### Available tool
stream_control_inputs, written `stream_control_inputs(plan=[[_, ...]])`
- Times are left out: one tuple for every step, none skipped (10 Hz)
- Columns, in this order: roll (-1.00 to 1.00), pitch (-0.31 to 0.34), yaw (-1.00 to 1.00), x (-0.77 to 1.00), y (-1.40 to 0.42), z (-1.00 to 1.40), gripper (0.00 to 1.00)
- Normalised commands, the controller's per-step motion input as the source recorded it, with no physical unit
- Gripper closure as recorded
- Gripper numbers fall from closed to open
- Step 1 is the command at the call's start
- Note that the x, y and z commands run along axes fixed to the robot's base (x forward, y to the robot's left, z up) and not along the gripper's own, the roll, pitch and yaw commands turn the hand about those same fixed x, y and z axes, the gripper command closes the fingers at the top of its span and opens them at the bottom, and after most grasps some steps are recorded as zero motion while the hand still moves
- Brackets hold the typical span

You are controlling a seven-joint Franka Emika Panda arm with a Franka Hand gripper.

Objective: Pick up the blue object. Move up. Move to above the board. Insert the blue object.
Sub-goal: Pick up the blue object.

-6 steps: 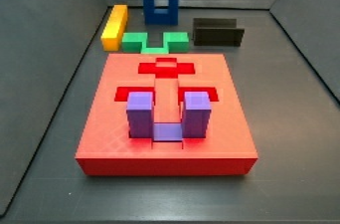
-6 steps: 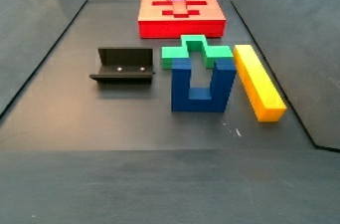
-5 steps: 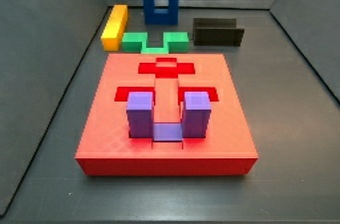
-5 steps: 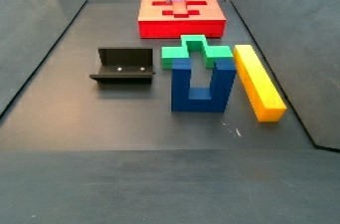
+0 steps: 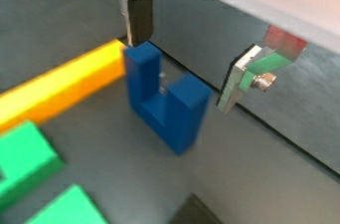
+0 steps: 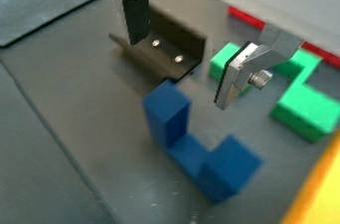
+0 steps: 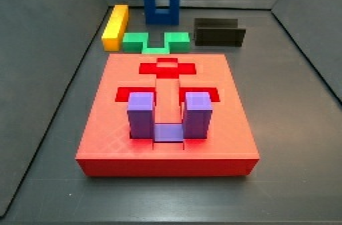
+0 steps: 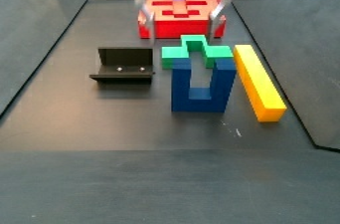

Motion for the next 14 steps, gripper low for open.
stream_control_inputs(plan=[[-0.03, 0.000, -0.05, 0.36, 0.23, -0.40, 0.00], [-0.11, -0.033, -0.06, 0.00, 0.22, -0.24, 0.00], [-0.32, -0.126, -0.10, -0.22, 0.27, -0.09, 0.00], [-0.44, -0.184, -0.07, -0.07, 0.27, -0.08, 0.00], [-0.41, -0.180, -0.07, -0.04, 0.23, -0.10, 0.00], [-0.31, -0.167, -0.04, 0.00, 0.13, -0.11, 0.00], [-0.07, -0.059, 0.00, 0.03, 0.00, -0.10, 0.00], [0.01, 0.000, 0.00, 0.11, -0.08, -0.14, 0.00], [0.05, 0.000, 0.00, 0.10, -0.09, -0.18, 0.00], [0.05, 0.000, -0.01, 0.09, -0.06, -0.21, 0.00], [0.03, 0.000, -0.01, 0.08, -0.02, -0.25, 0.00], [0.04, 0.000, 0.00, 0.03, 0.00, -0.29, 0.00], [0.03, 0.000, 0.00, 0.00, 0.00, -0.31, 0.00], [0.00, 0.000, 0.00, 0.06, 0.00, -0.27, 0.00]])
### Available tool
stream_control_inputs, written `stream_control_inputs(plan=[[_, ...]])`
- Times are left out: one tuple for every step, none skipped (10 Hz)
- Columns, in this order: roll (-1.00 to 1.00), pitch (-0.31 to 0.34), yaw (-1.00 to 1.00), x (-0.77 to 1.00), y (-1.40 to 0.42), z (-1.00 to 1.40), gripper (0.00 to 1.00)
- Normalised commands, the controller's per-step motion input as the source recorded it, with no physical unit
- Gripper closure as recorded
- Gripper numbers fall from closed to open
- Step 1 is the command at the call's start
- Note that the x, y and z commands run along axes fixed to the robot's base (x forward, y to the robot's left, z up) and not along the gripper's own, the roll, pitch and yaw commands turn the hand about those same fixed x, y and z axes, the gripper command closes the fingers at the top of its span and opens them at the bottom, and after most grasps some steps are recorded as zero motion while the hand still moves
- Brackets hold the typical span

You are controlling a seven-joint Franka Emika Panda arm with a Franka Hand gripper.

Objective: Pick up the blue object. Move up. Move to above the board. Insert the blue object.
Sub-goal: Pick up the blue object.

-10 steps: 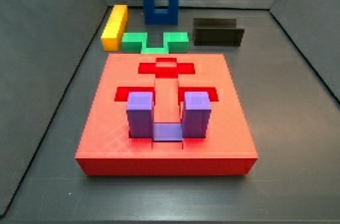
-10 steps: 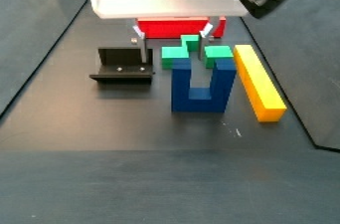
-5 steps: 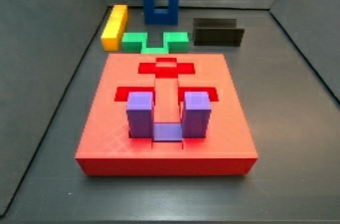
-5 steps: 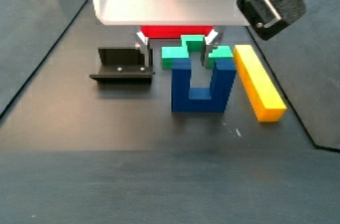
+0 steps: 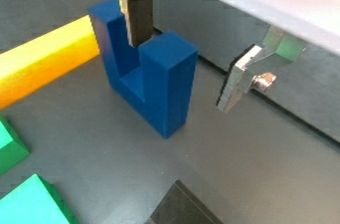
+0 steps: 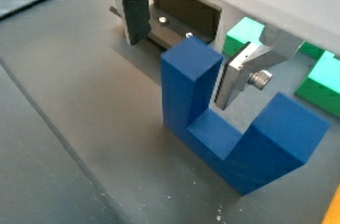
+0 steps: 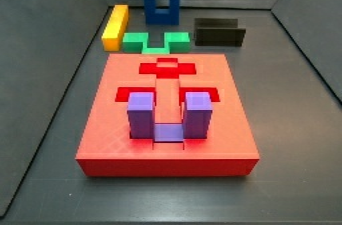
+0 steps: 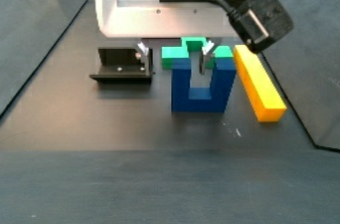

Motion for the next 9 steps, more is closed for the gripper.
stream_control_inputs(plan=[[0.00, 0.000, 0.00, 0.07, -0.01, -0.24, 0.00], [0.01, 0.000, 0.00, 0.00, 0.00, -0.13, 0.00], [0.00, 0.000, 0.00, 0.00, 0.00, -0.02, 0.00], [0.01, 0.000, 0.00, 0.00, -0.13, -0.09, 0.00], [0.00, 0.000, -0.02, 0.00, -0.03, -0.06, 0.00], [0.00, 0.000, 0.00, 0.00, 0.00, 0.00, 0.00], [0.00, 0.000, 0.00, 0.00, 0.00, 0.00, 0.00], [0.00, 0.000, 0.00, 0.00, 0.00, 0.00, 1.00], [0.00, 0.000, 0.00, 0.00, 0.00, 0.00, 1.00]])
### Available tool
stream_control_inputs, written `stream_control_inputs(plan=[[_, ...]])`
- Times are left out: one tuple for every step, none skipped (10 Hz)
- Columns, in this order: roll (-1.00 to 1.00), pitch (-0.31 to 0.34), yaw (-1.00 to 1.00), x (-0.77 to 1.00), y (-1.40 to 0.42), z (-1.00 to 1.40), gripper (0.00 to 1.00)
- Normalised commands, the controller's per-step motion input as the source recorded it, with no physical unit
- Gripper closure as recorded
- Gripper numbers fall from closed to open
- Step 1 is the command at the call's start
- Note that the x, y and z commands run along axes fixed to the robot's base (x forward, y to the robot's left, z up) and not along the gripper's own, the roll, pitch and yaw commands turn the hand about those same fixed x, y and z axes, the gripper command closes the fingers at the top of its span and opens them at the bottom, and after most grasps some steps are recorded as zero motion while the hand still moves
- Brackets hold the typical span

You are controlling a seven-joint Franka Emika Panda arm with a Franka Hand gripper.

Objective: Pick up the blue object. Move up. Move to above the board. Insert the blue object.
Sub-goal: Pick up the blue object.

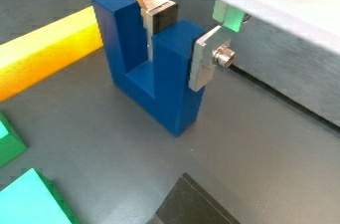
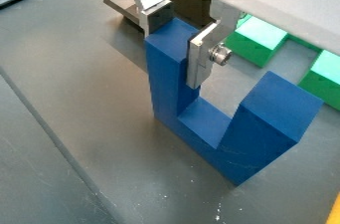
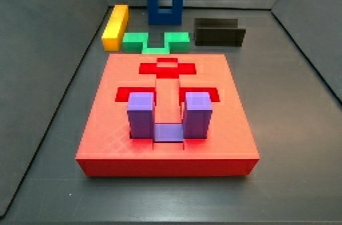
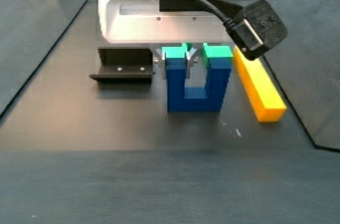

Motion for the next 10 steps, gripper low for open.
stream_control_inputs(plan=[[0.00, 0.000, 0.00, 0.00, 0.00, 0.00, 1.00], [0.00, 0.000, 0.00, 0.00, 0.00, 0.00, 1.00], [0.00, 0.000, 0.00, 0.00, 0.00, 0.00, 1.00], [0.00, 0.000, 0.00, 0.00, 0.00, 0.00, 1.00], [0.00, 0.000, 0.00, 0.00, 0.00, 0.00, 1.00], [0.00, 0.000, 0.00, 0.00, 0.00, 0.00, 1.00], [0.00, 0.000, 0.00, 0.00, 0.00, 0.00, 1.00], [0.00, 0.000, 0.00, 0.00, 0.00, 0.00, 1.00], [0.00, 0.000, 0.00, 0.00, 0.00, 0.00, 1.00], [0.00, 0.000, 0.00, 0.00, 0.00, 0.00, 1.00]])
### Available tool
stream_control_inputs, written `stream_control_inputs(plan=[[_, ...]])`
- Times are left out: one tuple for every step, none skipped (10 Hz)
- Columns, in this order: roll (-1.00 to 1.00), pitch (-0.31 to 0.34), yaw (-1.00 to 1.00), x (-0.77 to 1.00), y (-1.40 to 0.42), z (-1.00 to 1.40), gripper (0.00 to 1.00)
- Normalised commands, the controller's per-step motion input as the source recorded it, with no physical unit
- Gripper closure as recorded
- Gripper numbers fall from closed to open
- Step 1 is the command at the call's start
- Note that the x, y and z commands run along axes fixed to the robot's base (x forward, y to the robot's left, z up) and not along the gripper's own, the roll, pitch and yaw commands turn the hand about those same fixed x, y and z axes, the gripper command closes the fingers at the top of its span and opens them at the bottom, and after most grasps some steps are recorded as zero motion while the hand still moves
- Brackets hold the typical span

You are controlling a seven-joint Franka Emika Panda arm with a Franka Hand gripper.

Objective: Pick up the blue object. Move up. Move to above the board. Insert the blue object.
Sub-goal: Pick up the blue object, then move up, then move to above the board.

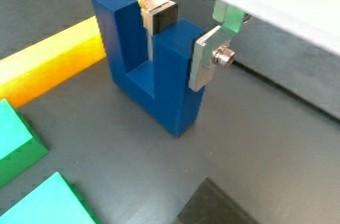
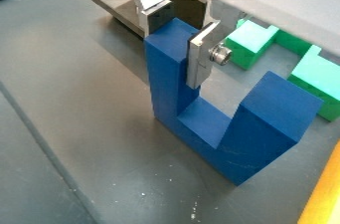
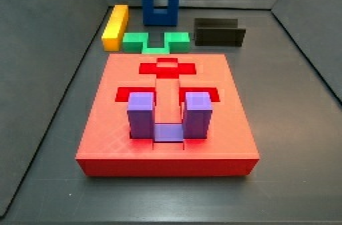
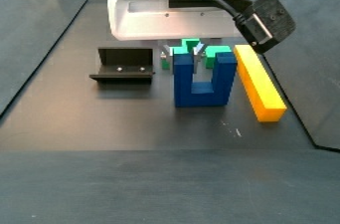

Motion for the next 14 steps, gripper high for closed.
stream_control_inputs(plan=[[0.00, 0.000, 0.00, 0.00, 0.00, 0.00, 1.00], [0.00, 0.000, 0.00, 0.00, 0.00, 0.00, 1.00], [0.00, 0.000, 0.00, 0.00, 0.00, 0.00, 1.00], [0.00, 0.000, 0.00, 0.00, 0.00, 0.00, 1.00], [0.00, 0.000, 0.00, 0.00, 0.00, 0.83, 1.00], [0.00, 0.020, -0.03, 0.00, -0.02, 0.78, 1.00], [0.03, 0.053, -0.03, -0.02, -0.02, 0.53, 1.00], [0.06, 0.047, -0.01, 0.01, -0.01, 0.25, 1.00], [0.00, 0.000, 0.00, 0.00, 0.00, 1.40, 1.00], [-0.02, 0.010, 0.00, -0.01, 0.01, 1.40, 1.00], [0.01, 0.028, 0.01, -0.05, 0.00, 1.40, 1.00], [0.02, 0.016, 0.01, 0.00, 0.00, 1.40, 1.00], [0.00, 0.055, 0.00, 0.04, 0.01, 1.40, 1.00], [0.00, 0.089, 0.00, 0.03, 0.01, 0.75, 1.00]])
